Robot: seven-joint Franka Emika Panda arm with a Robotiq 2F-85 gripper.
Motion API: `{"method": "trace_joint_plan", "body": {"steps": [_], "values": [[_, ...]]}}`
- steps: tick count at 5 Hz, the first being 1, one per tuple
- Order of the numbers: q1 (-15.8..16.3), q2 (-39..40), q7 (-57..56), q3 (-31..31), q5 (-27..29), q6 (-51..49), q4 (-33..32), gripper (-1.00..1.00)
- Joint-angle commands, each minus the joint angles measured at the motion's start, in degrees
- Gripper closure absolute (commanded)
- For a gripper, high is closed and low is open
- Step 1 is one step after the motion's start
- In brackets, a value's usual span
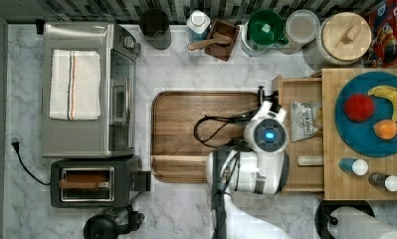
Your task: Close the drawer.
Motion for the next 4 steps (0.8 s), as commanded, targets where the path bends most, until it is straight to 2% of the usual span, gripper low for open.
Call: {"method": "trace_joint_plan", "body": {"steps": [1, 3, 4], "values": [[-8.29, 5.59, -15.13, -8.94, 7.94, 1.00, 13.36, 1.00], [-12.73, 8.47, -20.17, -9.74, 8.85, 4.88, 17.53, 1.00], [-10.03, 9.05, -21.73, -13.24, 11.19, 2.88, 19.41, 1.00]]}}
